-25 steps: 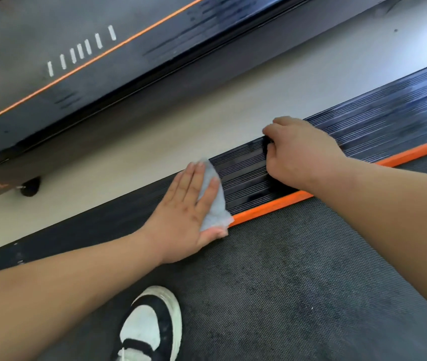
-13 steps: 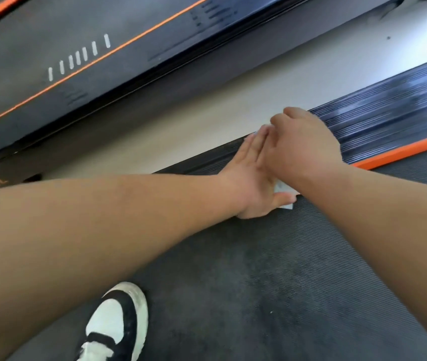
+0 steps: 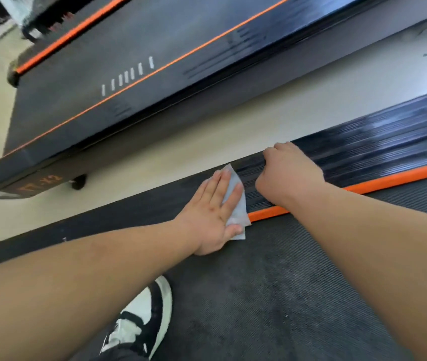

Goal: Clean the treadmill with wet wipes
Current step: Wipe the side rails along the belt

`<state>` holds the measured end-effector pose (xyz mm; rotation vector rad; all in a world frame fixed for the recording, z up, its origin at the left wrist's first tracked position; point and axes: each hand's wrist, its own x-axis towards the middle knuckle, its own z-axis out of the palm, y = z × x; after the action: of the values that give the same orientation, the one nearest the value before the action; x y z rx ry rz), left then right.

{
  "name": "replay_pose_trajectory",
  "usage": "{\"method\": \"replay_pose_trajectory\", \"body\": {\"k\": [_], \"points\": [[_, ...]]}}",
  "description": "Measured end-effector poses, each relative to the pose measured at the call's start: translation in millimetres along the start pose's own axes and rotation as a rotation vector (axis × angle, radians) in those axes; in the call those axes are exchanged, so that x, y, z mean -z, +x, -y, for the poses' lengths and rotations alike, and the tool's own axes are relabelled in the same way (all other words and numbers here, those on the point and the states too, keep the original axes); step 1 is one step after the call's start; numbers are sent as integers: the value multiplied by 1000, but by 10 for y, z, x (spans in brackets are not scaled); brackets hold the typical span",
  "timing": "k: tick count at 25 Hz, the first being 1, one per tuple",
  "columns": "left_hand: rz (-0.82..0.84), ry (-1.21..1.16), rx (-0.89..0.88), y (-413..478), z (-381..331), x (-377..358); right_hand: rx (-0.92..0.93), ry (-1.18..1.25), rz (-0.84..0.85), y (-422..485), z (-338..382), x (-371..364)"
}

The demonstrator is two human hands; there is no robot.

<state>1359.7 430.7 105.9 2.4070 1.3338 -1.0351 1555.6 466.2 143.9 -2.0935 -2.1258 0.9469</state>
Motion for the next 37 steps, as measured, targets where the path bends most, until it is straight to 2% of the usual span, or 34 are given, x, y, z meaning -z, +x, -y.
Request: {"method": "replay_pose_trajectory", "body": {"k": [5,7,9,12,16,18,22,27,32,37], "points": [[178,-28,-7,-96,129,243,93,-147,291,37,456,-303],[185,-122,8,-95,114,250,102,-174,388,-7,415,-352],[131,-213,44,-75,35,137,76,-156,412,-28,379,-307],[-63,-242,68,17,-42,-70,-24,-206,288,58,573,-165],[-231,-134,-84,24,205,-302,-113,-274,95,117,850,-104],[-274,-111,-153,-48,434,-486,-69,-319,14,98,959,-191],[-354,-145,-151,-344,965,-973,164,-300,-53,139,1460,-647],[-332,-200,-43,-985,1850,-1751,472,-328,-62,267,2378,-1316],[-284,-188,94,-1742,2762,-2483,564,-315,45,302,3117,-1758],[-199,-117,138,-2226,3387,-2930,612,-313,103,232,3384,-1907]]}}
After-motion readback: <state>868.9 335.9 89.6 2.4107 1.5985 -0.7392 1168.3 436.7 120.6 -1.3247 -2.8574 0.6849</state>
